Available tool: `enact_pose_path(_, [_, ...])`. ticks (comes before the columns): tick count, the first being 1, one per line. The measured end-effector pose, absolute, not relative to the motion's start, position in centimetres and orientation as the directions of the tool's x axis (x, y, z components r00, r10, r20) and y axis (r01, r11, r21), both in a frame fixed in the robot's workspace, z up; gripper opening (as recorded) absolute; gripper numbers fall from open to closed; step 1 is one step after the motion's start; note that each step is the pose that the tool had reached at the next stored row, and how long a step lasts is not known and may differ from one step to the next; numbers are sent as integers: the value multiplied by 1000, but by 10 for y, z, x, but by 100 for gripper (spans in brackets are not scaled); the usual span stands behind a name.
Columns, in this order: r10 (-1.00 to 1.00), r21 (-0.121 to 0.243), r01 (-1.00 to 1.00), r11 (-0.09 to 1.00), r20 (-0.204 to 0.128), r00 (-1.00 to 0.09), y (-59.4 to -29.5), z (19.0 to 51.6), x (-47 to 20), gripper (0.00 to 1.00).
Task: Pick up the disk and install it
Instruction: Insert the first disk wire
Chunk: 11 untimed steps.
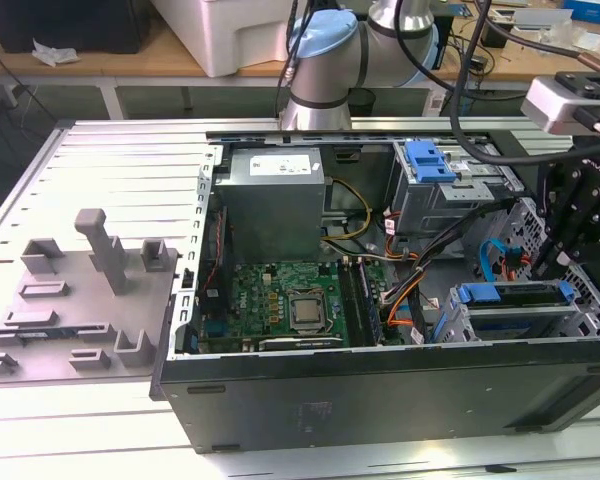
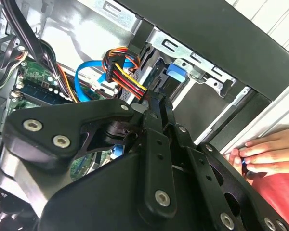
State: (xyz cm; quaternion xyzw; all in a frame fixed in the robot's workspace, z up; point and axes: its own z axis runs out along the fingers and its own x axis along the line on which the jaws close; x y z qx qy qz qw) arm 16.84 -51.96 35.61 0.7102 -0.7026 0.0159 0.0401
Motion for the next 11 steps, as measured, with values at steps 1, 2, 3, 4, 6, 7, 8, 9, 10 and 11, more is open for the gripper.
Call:
enact_pose_path(1, [-997, 35, -999, -13, 79, 15, -520, 356, 168, 17])
enact_pose_path(2, [-997, 35, -999, -19, 79, 22, -520, 355, 168, 17])
enact_pose_path(3, [-996, 35, -999, -25, 79, 28, -520, 355, 168, 17])
enact_pose_path(4, [-996, 35, -999, -34, 79, 37, -519, 355, 168, 17])
enact_pose_path(6, [-996, 35, -998, -50, 79, 52, -519, 354, 168, 17])
enact_pose_path(7, [-995, 35, -998, -57, 79, 60, -519, 354, 168, 17])
enact_pose_path(8, [-995, 35, -997, -64, 79, 67, -519, 354, 168, 17])
enact_pose_path(9, [-994, 35, -997, -69, 80, 72, -519, 353, 168, 17])
enact_pose_path(10, [-994, 35, -997, -70, 79, 73, -519, 353, 168, 17])
enact_pose_path(11, [-994, 35, -997, -71, 79, 74, -519, 353, 168, 17])
